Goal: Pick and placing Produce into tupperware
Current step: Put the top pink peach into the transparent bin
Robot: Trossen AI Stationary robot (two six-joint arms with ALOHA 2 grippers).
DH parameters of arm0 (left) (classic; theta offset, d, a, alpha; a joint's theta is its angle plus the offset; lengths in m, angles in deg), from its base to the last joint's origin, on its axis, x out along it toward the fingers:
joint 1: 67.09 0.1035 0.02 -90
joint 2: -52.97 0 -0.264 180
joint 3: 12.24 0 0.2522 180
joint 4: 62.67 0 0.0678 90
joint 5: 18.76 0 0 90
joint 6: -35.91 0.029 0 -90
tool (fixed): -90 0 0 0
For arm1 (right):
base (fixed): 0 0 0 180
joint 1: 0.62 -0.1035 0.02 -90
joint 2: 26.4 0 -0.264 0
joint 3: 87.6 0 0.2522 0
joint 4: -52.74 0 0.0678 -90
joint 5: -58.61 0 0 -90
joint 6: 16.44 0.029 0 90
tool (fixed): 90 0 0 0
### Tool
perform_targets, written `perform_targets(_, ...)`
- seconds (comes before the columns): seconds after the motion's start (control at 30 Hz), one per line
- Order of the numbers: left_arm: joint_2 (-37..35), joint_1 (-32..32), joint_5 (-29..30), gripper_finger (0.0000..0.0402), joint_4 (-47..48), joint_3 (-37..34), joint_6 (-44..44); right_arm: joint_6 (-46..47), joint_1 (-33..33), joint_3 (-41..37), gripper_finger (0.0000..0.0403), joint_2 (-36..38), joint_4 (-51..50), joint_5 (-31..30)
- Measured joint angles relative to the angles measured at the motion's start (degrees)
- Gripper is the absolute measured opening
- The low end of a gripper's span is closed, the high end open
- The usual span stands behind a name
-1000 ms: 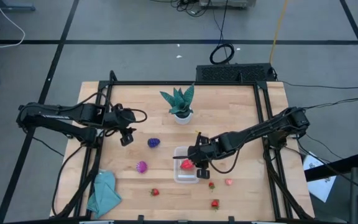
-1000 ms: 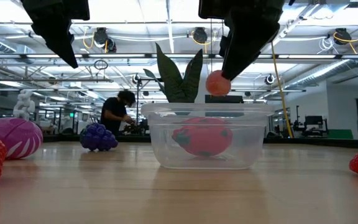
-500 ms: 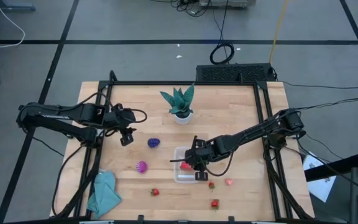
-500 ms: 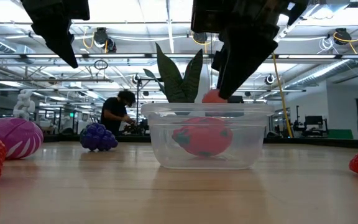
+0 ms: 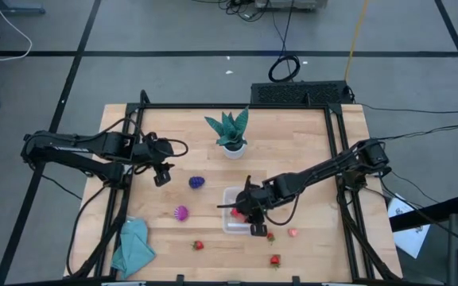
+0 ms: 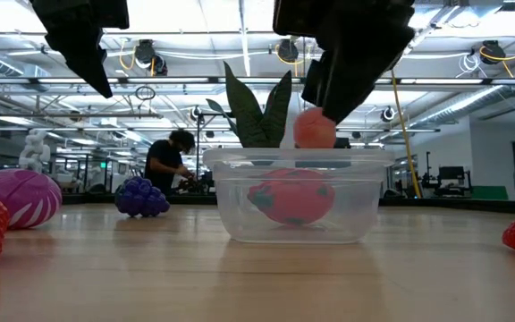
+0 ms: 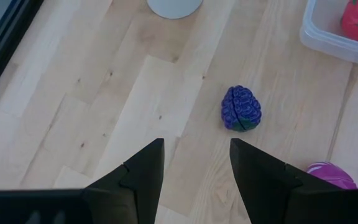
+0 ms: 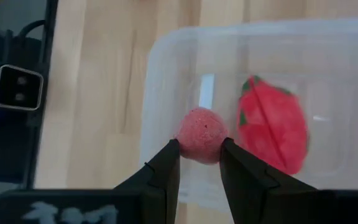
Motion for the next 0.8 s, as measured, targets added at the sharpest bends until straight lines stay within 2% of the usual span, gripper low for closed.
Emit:
perform_targets(0.5, 0.01, 0.00, 0.44, 0.0186, -0.03, 0.00, -0.01, 2.92, -1.64, -0.02, 0.0093, -0.01, 0.02, 1.06)
perform_targets(0.8, -0.01, 0.00, 0.52, 0.0186, -0.10, 0.02, 0.01, 2.89, -1.64, -0.04, 0.0093, -3.40, 1.21, 1.02)
